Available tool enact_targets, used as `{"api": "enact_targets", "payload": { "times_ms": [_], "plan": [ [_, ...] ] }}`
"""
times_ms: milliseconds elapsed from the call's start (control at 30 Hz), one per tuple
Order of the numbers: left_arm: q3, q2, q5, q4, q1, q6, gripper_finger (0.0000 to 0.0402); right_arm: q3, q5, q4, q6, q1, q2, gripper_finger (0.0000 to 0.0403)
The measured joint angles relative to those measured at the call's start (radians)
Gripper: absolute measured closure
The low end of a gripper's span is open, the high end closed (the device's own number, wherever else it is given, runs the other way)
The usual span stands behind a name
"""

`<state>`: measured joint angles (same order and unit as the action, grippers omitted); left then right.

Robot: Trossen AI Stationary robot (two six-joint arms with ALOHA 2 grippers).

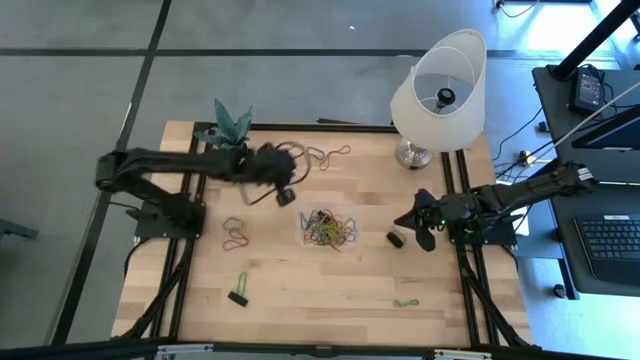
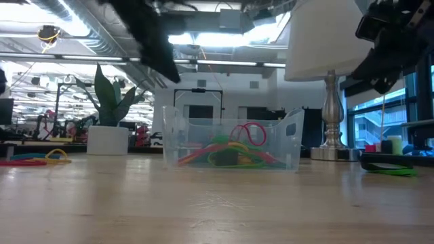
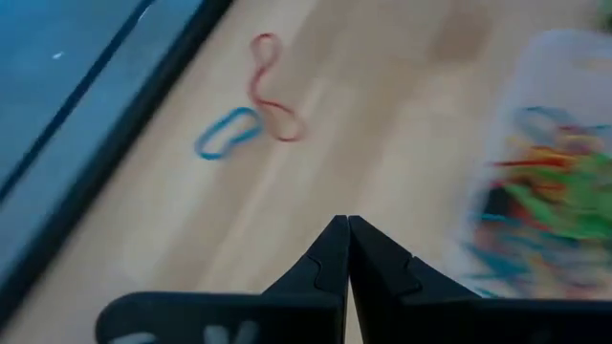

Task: Pick and place rubber bands into bin
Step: Put the blue rubber band into the transparent bin

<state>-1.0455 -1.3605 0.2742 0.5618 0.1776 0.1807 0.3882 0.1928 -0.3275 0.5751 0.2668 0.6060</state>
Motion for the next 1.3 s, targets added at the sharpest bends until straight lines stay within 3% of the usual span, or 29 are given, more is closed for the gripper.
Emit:
{"api": "enact_targets", "payload": {
  "times_ms": [167, 400, 567, 700, 933, 1300],
  "plan": [
    [-0.206, -0.199, -0.062, 0.092, 0.147, -0.224, 0.0381, 0.000, 0.033, 0.004, 0.048, 0.000, 0.000, 0.0383],
    [-0.438, -0.474, -0.136, 0.140, 0.280, -0.451, 0.0298, 0.000, 0.107, 0.004, 0.085, -0.001, 0.000, 0.0397],
    [-0.551, -0.632, -0.189, 0.190, 0.350, -0.507, 0.0242, 0.001, 0.180, 0.007, 0.136, -0.001, 0.000, 0.0397],
    [-0.644, -0.749, -0.196, 0.225, 0.400, -0.488, 0.0219, 0.001, 0.218, 0.008, 0.184, -0.001, 0.000, 0.0391],
    [-0.752, -0.876, -0.244, 0.268, 0.449, -0.368, 0.0220, 0.001, 0.257, 0.012, 0.245, -0.001, 0.000, 0.0396],
    [-0.760, -0.941, -0.231, 0.314, 0.446, -0.358, 0.0273, 0.002, 0.280, 0.011, 0.254, -0.001, 0.001, 0.0393]
  ]
}}
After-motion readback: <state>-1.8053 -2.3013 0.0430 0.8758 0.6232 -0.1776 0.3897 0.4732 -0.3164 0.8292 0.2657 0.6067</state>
